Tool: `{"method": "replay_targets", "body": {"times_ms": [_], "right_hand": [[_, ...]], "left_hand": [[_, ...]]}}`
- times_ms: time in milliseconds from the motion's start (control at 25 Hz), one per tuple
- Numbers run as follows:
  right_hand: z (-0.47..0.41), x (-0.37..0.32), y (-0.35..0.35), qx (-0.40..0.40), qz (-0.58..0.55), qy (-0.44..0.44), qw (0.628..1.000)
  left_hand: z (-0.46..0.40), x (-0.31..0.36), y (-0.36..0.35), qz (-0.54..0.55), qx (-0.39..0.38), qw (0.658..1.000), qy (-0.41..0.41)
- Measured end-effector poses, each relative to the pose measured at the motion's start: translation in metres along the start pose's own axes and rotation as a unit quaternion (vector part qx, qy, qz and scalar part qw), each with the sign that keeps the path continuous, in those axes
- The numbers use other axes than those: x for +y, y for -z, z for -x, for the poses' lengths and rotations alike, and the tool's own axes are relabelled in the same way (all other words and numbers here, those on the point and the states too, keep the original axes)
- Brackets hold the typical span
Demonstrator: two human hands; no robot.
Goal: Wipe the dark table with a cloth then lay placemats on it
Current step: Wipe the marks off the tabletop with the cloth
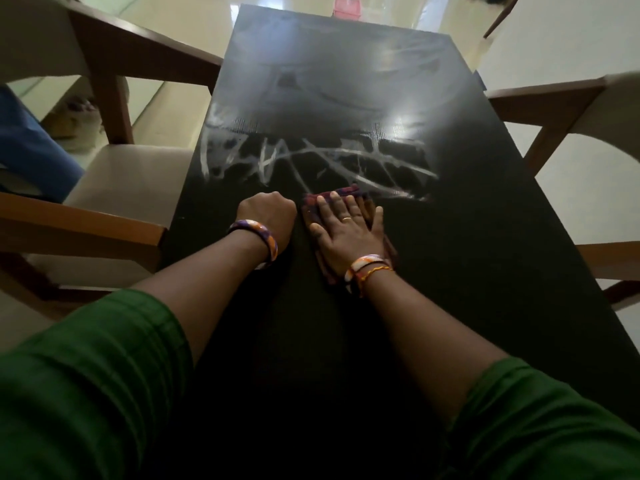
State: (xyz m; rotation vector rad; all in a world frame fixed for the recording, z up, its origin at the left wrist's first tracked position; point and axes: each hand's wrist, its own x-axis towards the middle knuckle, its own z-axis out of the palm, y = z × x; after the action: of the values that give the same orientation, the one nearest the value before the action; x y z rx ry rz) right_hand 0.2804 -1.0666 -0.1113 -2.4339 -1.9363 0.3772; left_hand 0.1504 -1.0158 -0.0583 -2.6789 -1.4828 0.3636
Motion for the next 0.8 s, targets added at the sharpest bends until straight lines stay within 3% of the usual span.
{"method": "replay_targets", "body": {"times_ms": [200, 280, 520, 600, 800], "right_hand": [[0.015, 0.089, 0.014, 0.028, -0.017, -0.198, 0.980], [0.018, 0.086, 0.012, 0.031, -0.009, -0.216, 0.976], [0.024, -0.002, -0.010, 0.039, 0.000, 0.005, 0.999], [0.021, 0.007, -0.007, 0.033, 0.016, 0.027, 0.999], [0.016, 0.099, 0.014, 0.030, -0.015, -0.194, 0.980]], "left_hand": [[0.004, -0.002, 0.001, 0.002, -0.015, 1.000, -0.015], [0.005, -0.004, 0.000, 0.003, -0.017, 1.000, -0.022], [-0.004, 0.001, 0.005, -0.020, 0.003, 0.999, -0.034], [-0.003, 0.001, 0.006, -0.021, -0.006, 0.999, -0.030], [0.003, 0.001, -0.001, 0.004, -0.018, 1.000, -0.008]]}}
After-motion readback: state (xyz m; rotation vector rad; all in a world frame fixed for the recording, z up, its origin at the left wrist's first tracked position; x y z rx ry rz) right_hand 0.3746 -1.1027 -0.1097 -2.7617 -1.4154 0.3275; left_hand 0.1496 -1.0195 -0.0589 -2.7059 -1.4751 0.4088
